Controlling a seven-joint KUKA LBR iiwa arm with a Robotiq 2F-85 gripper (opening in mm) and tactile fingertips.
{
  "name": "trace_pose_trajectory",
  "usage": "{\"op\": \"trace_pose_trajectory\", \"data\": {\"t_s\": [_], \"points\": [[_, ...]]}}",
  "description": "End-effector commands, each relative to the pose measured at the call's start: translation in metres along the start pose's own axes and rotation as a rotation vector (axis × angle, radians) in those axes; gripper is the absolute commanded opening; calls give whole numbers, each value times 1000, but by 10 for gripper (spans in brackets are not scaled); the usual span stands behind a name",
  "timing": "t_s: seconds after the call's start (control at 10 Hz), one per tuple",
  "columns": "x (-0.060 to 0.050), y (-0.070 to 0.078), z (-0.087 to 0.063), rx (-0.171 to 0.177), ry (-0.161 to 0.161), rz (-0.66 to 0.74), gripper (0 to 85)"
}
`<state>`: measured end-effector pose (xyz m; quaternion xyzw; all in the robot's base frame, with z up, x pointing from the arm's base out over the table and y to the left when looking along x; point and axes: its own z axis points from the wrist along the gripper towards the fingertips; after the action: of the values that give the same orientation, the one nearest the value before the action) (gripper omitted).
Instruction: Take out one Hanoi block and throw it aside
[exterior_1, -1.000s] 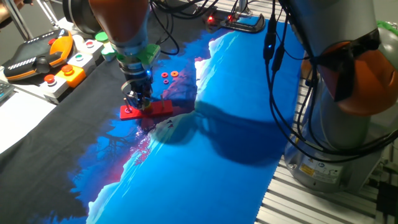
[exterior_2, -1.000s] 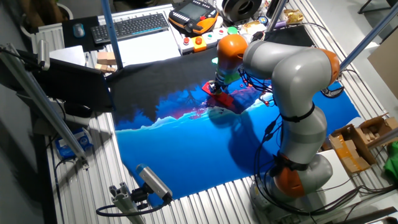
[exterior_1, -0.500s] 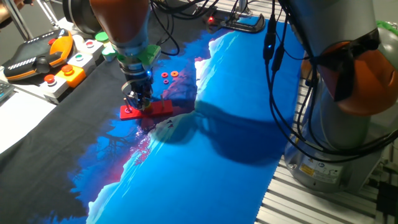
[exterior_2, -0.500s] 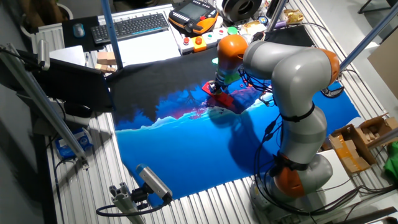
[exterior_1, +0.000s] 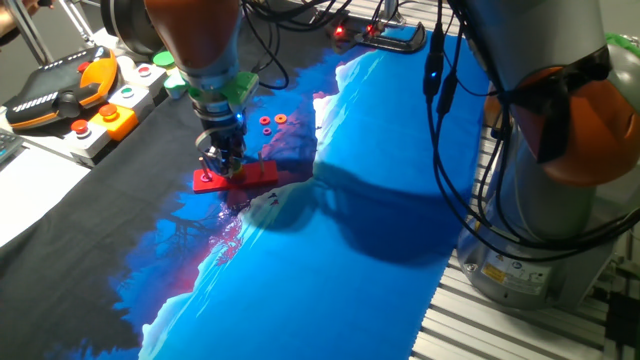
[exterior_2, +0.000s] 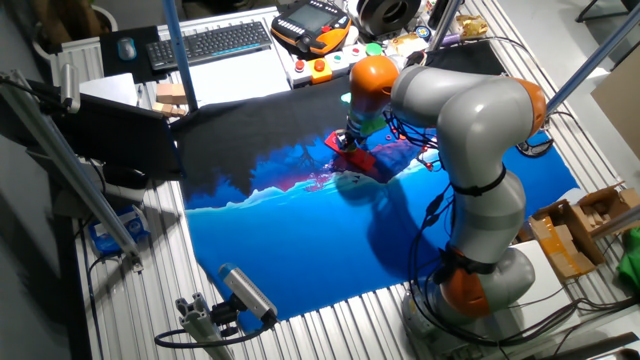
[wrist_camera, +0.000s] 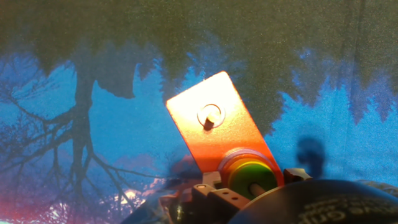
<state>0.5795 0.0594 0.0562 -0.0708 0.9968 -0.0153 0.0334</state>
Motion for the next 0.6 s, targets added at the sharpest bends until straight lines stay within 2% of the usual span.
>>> {"op": "trace_pose_trajectory", "data": {"t_s": [0.0,0.5], "points": [[0,0,0,2,0,1,537],[0,0,0,7,-3,0,523]]}}
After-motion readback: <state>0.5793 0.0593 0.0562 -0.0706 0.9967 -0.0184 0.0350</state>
